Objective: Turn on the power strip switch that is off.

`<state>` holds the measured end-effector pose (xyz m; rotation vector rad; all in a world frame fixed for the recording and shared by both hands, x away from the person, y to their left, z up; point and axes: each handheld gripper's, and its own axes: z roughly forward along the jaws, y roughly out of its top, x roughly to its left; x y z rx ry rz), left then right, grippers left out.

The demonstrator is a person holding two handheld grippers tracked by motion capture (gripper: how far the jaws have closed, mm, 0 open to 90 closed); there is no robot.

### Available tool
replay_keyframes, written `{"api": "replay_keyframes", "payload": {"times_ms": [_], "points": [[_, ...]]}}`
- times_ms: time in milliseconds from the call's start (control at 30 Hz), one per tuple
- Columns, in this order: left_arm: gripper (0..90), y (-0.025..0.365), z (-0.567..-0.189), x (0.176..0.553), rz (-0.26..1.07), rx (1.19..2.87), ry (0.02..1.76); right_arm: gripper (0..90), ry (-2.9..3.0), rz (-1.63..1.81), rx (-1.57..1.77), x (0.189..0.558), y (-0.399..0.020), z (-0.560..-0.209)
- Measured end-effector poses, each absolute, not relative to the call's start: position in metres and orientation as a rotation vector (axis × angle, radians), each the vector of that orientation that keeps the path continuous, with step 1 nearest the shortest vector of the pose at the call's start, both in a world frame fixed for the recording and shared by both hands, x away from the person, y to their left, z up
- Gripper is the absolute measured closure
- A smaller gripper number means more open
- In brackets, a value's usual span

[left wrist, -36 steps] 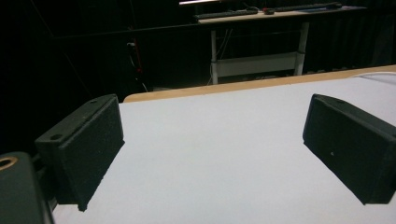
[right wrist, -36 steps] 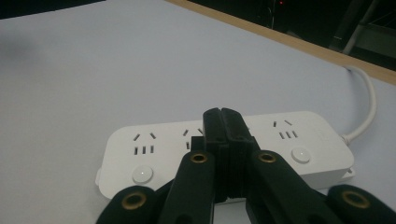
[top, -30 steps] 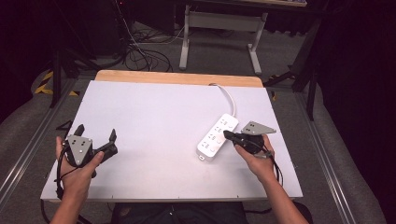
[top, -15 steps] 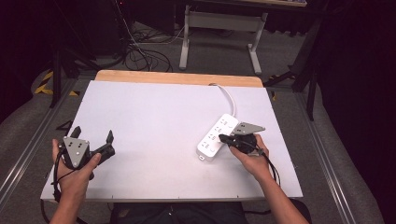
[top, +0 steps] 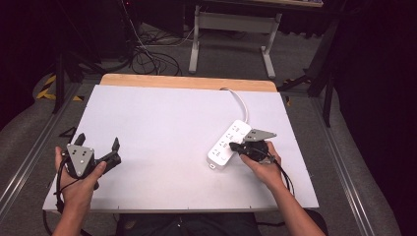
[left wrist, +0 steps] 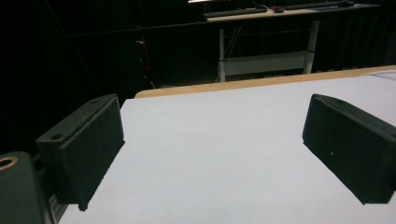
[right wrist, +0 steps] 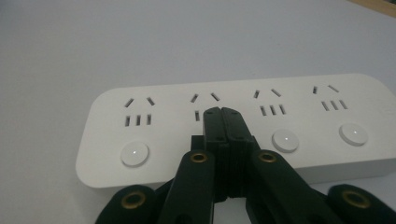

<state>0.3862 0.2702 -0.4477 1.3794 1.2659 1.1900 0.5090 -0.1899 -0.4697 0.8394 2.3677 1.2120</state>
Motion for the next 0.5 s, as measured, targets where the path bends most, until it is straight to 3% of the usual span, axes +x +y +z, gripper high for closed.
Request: {"api": "replay_keyframes", "payload": {"times_ms": [500], "points": [[6.2,0.2699,-0.4478,0.3865,1.185,1.381,1.266,90.0,2.331,1.177,0.923,0.5087,-0.1910,-0.4709]]}}
